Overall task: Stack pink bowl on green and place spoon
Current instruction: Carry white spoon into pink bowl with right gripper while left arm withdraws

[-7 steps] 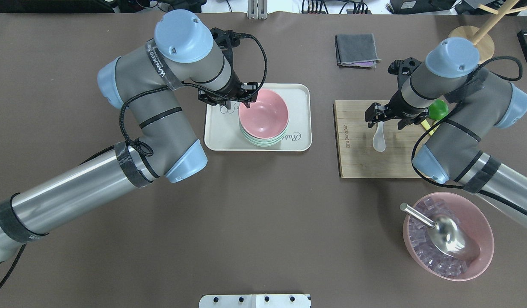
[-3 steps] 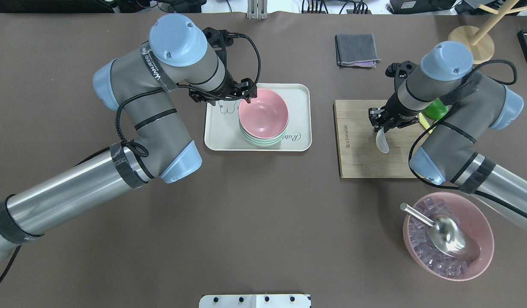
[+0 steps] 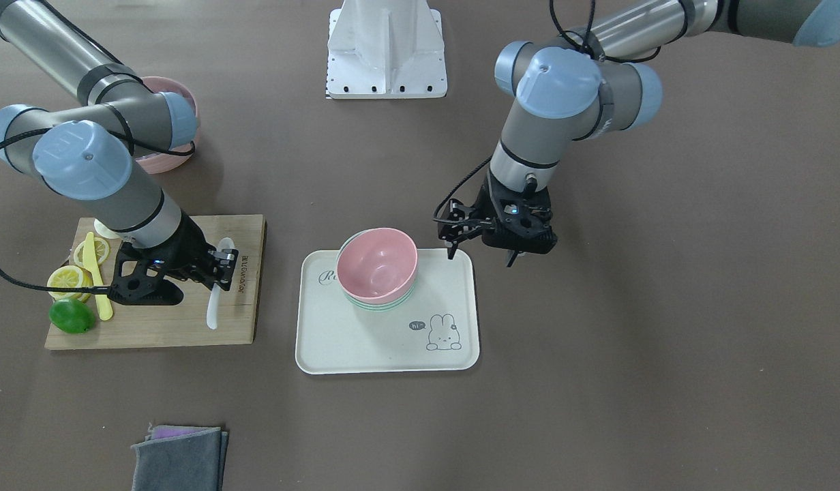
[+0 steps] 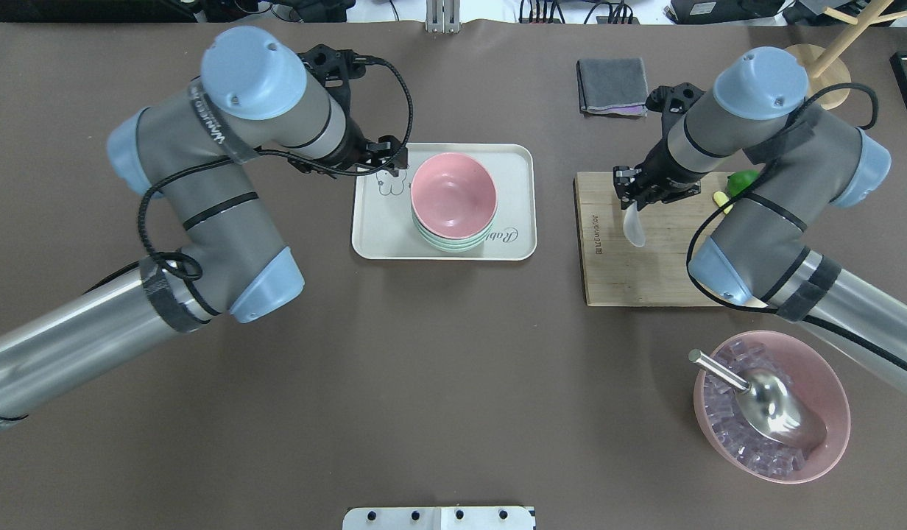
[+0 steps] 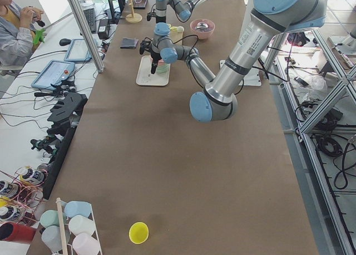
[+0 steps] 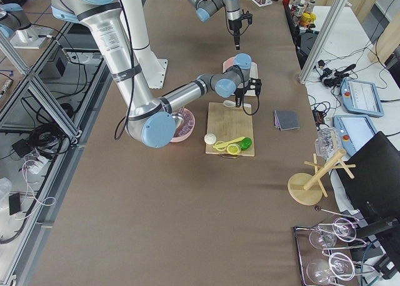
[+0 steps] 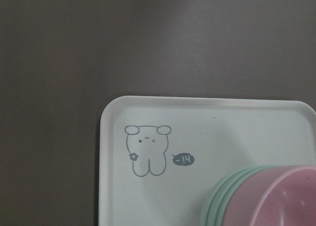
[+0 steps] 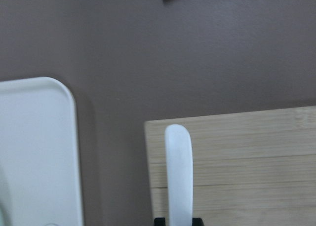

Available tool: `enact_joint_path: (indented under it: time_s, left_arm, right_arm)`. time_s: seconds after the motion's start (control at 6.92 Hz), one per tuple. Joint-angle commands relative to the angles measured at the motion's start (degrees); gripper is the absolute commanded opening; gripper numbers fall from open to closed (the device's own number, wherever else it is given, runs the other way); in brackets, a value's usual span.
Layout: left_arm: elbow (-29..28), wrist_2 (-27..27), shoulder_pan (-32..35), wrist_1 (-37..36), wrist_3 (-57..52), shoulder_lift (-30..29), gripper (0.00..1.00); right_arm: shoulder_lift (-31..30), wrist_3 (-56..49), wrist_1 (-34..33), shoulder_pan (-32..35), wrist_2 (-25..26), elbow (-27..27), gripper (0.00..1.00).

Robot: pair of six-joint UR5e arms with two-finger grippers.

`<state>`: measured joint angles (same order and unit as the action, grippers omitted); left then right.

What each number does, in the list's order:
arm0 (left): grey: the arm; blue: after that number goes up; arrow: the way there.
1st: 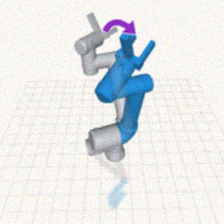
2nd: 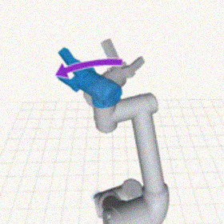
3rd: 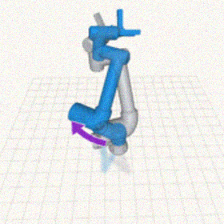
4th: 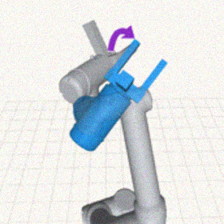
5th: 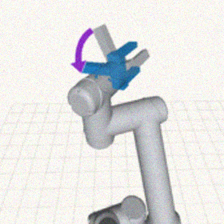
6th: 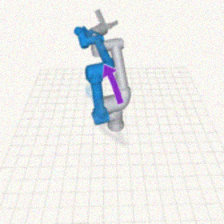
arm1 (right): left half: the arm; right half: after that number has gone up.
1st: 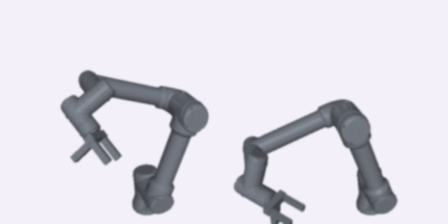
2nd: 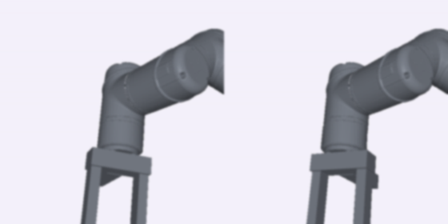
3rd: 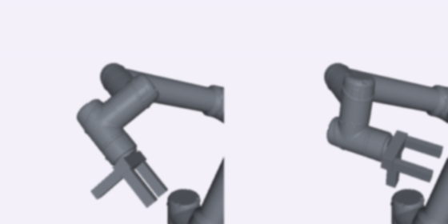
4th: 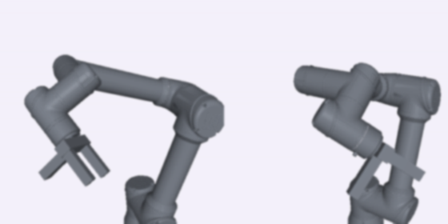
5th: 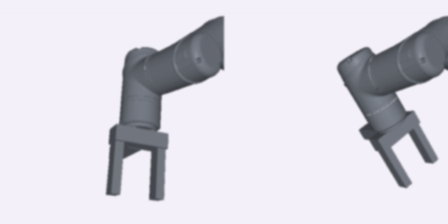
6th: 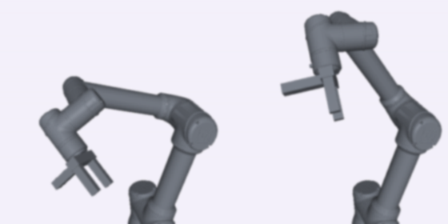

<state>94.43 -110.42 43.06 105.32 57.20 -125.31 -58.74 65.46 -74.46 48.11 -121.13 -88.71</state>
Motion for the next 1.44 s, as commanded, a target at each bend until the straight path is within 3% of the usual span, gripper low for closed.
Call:
enact_joint_path:
  time_s: [0.0, 0.29, 1.16, 1.3]
  left_arm:
    - [4.62, -7.23, 5.87, -0.03, -8.82, 7.43, 0.97]
    - [3.4, -7.26, 6.43, -0.03, -10.01, 7.45, 0.97]
    - [3.39, -7.17, 6.34, 0.06, -9.13, 7.18, 0.97]
    - [3.05, -7.43, 6.17, 0.06, -9.13, 7.44, 0.97]
  right_arm:
    - [12.28, 14.89, -5.68, -4.31, 5.6, 1.33, 0.0]
    - [19.7, 23.11, -5.34, -8.46, 12.03, 8.09, 0.0]
    - [19.72, 23.75, -5.16, -8.91, 12.14, 8.03, 0.0]
    - [19.11, 23.83, -5.25, -8.65, 12.66, 7.42, 0.96]
